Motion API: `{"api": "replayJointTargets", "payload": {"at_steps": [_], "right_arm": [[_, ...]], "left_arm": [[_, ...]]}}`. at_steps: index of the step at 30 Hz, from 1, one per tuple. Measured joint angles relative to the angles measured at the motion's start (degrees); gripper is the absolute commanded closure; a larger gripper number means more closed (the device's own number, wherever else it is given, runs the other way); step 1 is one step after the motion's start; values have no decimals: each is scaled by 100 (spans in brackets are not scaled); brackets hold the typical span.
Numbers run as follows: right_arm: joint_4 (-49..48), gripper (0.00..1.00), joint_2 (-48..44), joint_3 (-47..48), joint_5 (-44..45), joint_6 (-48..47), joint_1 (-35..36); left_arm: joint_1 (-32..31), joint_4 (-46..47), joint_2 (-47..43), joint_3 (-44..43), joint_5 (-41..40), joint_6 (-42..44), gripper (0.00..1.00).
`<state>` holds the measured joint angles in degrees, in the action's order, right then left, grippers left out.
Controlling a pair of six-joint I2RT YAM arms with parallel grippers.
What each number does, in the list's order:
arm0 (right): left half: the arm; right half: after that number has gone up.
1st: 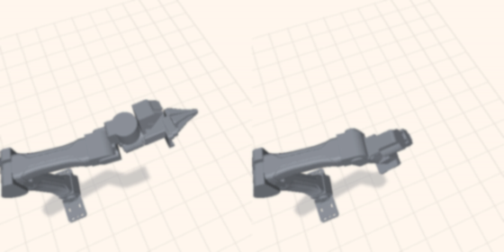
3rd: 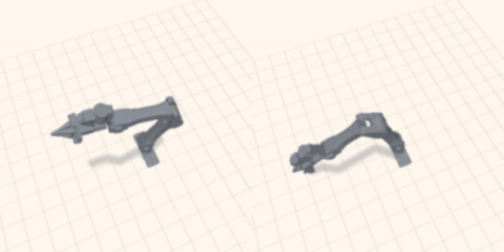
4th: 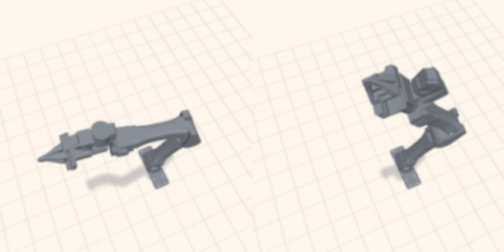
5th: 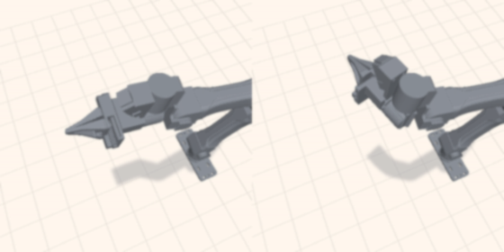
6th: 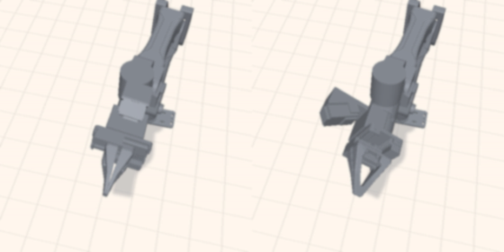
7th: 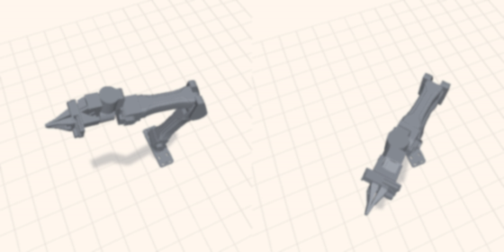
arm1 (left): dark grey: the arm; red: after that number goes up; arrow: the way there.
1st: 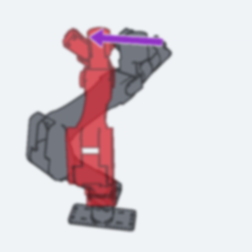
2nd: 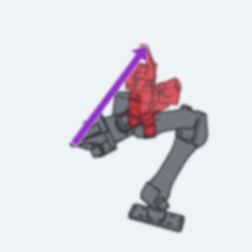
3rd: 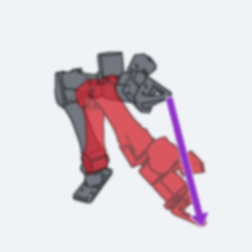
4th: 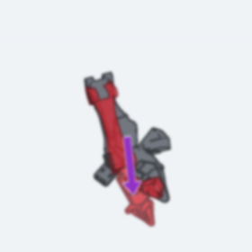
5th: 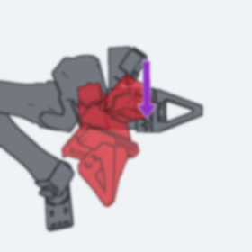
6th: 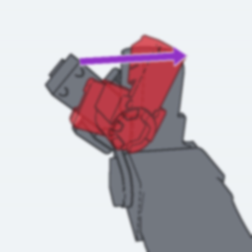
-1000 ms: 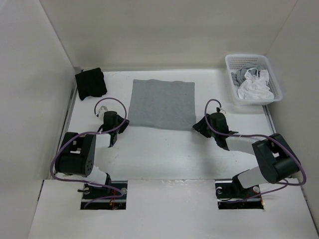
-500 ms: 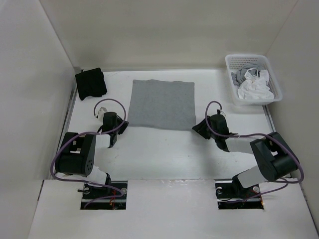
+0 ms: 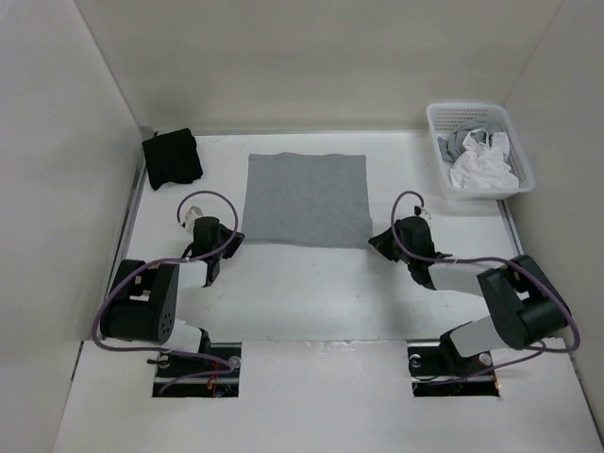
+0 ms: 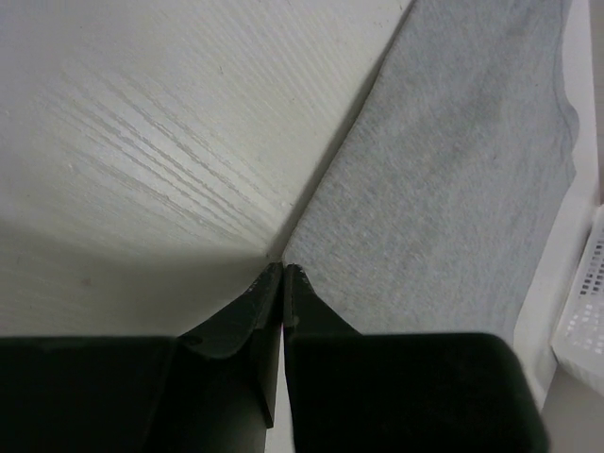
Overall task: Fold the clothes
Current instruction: Fold the tank top
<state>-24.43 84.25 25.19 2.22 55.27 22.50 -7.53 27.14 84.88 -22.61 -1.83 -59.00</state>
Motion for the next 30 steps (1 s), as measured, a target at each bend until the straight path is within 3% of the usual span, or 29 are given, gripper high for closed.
{"api": "replayJointTargets", "payload": {"at_steps": [5, 10, 13, 16, 20, 24, 27, 30], "right_arm": [[533, 98, -1322, -70, 240, -260, 258], [2249, 98, -3829, 188, 890, -713, 1110], [3556, 98, -5097, 929, 1449, -916, 1788], [4503, 98, -5716, 1921, 2037, -1045, 2538], [5154, 97, -5921, 2933, 2708, -1091, 3558], [5405, 96, -5796, 3185, 3069, -1204, 4024], [5401, 96, -5423, 3084, 2973, -1314, 3685], [5049, 96, -4822, 2629, 2326, -1429, 2632]], "left_arm": [[37, -302, -1147, 269, 225, -61, 100], [55, -1543, -3873, 195, 411, -87, 100], [85, -2710, -5460, -422, 378, 59, 100], [83, -3587, -6323, -1410, 264, 310, 100], [15, -4120, -6745, -2387, 136, 540, 100], [-87, -4424, -6688, -2393, 98, 610, 100], [-133, -4509, -6343, -2041, 96, 614, 99], [-149, -4450, -5720, -1617, 81, 627, 99]]}}
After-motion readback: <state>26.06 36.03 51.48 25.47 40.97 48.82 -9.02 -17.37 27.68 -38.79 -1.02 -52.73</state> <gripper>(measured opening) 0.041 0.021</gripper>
